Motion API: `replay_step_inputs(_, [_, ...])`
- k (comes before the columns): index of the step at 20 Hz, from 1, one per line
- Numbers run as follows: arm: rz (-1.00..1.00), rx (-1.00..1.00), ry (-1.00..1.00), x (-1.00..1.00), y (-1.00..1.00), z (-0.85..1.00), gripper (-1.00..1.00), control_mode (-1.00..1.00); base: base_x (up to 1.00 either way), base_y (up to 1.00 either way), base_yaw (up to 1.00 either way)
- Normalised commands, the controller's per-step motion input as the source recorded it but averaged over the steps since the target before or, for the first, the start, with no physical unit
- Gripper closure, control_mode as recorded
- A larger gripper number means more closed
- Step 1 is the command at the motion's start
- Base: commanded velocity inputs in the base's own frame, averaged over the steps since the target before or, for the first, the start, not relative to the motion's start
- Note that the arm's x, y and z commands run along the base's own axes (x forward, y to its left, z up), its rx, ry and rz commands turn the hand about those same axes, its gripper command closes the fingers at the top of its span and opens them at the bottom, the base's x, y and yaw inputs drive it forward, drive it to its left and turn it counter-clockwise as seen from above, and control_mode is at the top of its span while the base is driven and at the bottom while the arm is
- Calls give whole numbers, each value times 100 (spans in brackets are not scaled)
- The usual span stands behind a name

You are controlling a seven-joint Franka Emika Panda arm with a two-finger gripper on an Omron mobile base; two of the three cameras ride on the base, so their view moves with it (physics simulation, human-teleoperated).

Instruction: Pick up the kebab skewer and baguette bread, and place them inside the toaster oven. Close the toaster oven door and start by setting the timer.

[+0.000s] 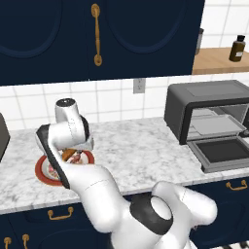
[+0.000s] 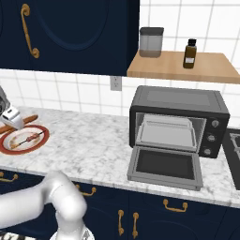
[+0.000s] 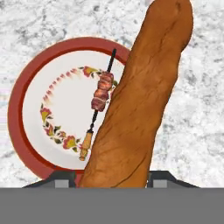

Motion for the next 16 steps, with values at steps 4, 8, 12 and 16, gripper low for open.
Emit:
replay_step_inputs(4, [0, 19, -21, -79, -100, 89, 100, -100, 0, 0, 0])
replay_step_inputs(8, [0, 21, -9, -54, -100, 70, 100, -100, 0, 0, 0])
replay_step_inputs(12, [0, 18, -2, -41, -100, 52, 100, -100, 0, 0, 0])
replay_step_inputs(16, [-9, 21, -1, -49, -100, 32, 100, -100, 0, 0, 0])
